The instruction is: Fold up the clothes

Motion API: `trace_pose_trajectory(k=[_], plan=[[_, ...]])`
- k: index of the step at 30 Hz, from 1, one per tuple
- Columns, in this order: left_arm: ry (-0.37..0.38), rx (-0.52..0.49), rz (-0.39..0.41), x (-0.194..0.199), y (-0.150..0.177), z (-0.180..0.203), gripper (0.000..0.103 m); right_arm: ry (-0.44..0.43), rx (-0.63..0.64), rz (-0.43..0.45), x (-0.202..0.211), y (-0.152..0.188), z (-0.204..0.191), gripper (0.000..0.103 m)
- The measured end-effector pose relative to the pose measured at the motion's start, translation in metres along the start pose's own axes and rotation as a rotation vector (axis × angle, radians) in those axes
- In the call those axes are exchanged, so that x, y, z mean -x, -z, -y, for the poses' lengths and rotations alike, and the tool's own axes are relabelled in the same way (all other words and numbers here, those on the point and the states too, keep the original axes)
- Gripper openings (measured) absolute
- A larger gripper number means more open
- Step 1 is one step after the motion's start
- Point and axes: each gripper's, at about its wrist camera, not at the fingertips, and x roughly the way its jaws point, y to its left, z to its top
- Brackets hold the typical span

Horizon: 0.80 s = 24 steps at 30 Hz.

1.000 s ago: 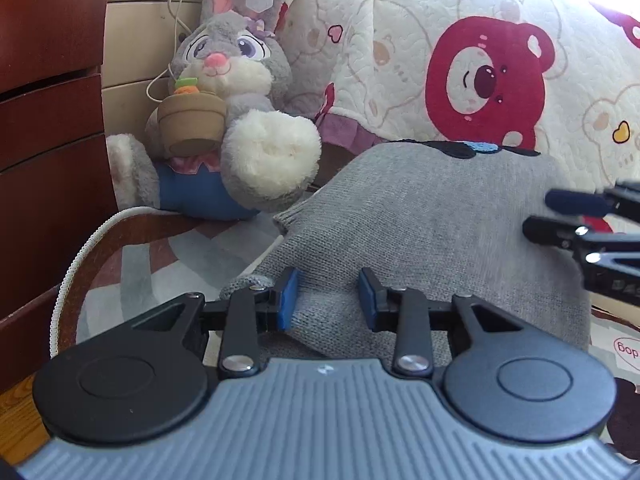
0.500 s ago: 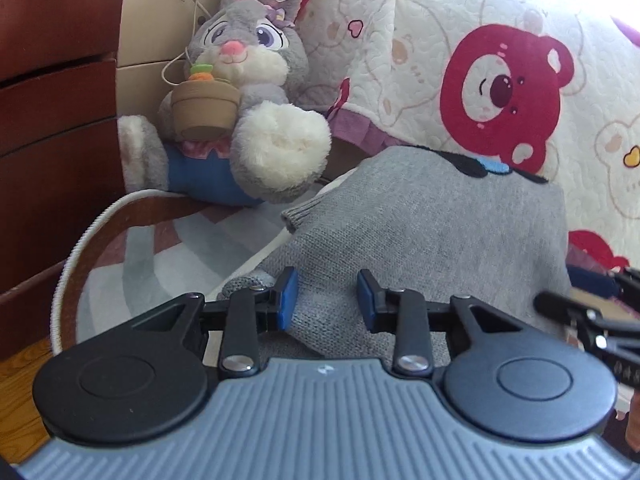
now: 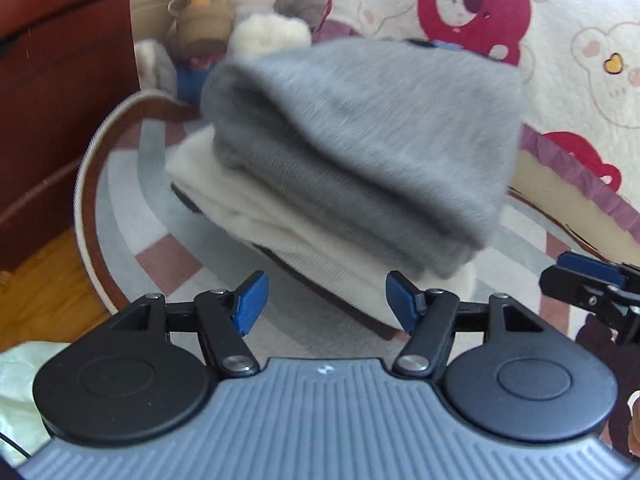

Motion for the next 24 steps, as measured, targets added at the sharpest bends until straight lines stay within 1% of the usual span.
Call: trace_pose_trajectory(k=[1, 2, 3, 5, 7, 10, 11, 13, 14, 15, 16, 17, 18, 19, 20, 21, 24], plan=[[-0.007, -0.004, 0.003, 0.009, -0.003, 0.005, 0.072, 0.012, 0.005, 0.014, 0.009, -0.001, 0.0, 0.061], [-0.012, -0.011, 0.008, 0.019, -0.006, 0.01, 0.079, 0.013, 0.0, 0.03, 0.018, -0.002, 0.0, 0.063], [-0.013, -0.022, 0.014, 0.029, -0.007, 0.015, 0.084, 0.014, -0.006, 0.044, 0.026, -0.003, 0.001, 0.063], [0.018, -0.084, 0.044, 0.048, -0.006, 0.029, 0.084, 0.012, -0.028, 0.059, 0.037, -0.003, 0.004, 0.063], [0.017, -0.13, 0.056, 0.057, 0.003, 0.047, 0.084, 0.01, -0.049, 0.074, 0.048, -0.004, 0.006, 0.063], [0.036, -0.126, 0.013, 0.062, 0.012, 0.067, 0.084, 0.024, -0.041, 0.072, 0.06, -0.004, 0.004, 0.063], [0.03, -0.127, 0.015, 0.065, 0.015, 0.073, 0.084, 0.032, -0.038, 0.075, 0.065, -0.004, 0.002, 0.063], [-0.003, -0.167, 0.021, 0.074, 0.018, 0.086, 0.085, 0.038, -0.038, 0.082, 0.076, -0.004, -0.002, 0.064], [-0.008, -0.185, 0.015, 0.078, 0.019, 0.091, 0.088, 0.045, -0.034, 0.077, 0.08, -0.005, -0.005, 0.066], [-0.006, -0.2, 0.005, 0.082, 0.019, 0.095, 0.095, 0.052, -0.03, 0.073, 0.085, -0.006, -0.007, 0.067], [-0.005, -0.209, 0.0, 0.088, 0.019, 0.098, 0.097, 0.059, -0.026, 0.072, 0.091, -0.007, -0.01, 0.069], [-0.013, -0.214, 0.003, 0.094, 0.019, 0.1, 0.099, 0.065, -0.025, 0.089, 0.099, -0.007, -0.013, 0.07], [-0.038, -0.217, 0.011, 0.1, 0.019, 0.102, 0.1, 0.062, -0.036, 0.116, 0.108, -0.007, -0.014, 0.071], [-0.076, -0.219, 0.02, 0.106, 0.021, 0.105, 0.101, 0.059, -0.047, 0.143, 0.118, -0.007, -0.016, 0.075], [-0.116, -0.221, 0.031, 0.112, 0.024, 0.108, 0.103, 0.058, -0.054, 0.165, 0.127, -0.007, -0.017, 0.085], [-0.128, -0.219, 0.03, 0.116, 0.029, 0.11, 0.103, 0.067, -0.044, 0.161, 0.132, -0.005, -0.02, 0.089], [-0.114, -0.203, 0.002, 0.126, 0.042, 0.118, 0.103, 0.094, -0.014, 0.149, 0.15, 0.0, -0.027, 0.089]])
